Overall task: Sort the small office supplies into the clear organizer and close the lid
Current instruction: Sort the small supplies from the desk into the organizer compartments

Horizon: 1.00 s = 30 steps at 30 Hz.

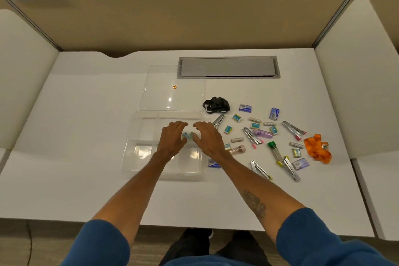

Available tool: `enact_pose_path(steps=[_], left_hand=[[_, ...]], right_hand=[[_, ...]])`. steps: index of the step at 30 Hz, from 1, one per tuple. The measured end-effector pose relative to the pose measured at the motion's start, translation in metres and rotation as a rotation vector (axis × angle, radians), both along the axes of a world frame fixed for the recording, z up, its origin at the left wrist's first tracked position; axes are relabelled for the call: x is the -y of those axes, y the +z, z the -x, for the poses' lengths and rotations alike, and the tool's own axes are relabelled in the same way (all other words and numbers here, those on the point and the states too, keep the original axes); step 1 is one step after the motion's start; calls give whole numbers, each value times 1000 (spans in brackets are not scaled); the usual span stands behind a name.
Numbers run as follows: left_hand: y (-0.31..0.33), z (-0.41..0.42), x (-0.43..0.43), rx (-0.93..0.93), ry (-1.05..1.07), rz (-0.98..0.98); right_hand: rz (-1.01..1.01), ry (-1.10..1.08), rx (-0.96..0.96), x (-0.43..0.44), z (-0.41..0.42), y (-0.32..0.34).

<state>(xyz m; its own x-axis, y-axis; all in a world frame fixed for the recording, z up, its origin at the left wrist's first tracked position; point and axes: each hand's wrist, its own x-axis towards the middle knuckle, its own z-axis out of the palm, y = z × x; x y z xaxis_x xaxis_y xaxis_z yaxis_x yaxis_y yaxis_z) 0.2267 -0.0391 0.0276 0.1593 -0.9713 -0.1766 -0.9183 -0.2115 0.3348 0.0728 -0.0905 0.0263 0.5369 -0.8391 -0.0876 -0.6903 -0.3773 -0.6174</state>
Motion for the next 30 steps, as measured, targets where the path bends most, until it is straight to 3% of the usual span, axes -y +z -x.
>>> enact_pose_path(steps=[4, 12, 19, 23, 30], left_hand=[[-1, -2, 6, -26, -20, 49], [4, 48, 40, -88, -188, 135], [-9, 113, 61, -141, -212, -164], [-23, 131, 61, -137, -181, -227], [-31, 135, 58, -146, -193, -307]], right_hand=[[2, -180, 60, 6, 16, 1], [-108, -389, -87, 34, 85, -10], [-145, -30, -285, 67, 104, -14], [-73, 188, -361, 83, 101, -22], [25, 280, -427, 92, 106, -32]])
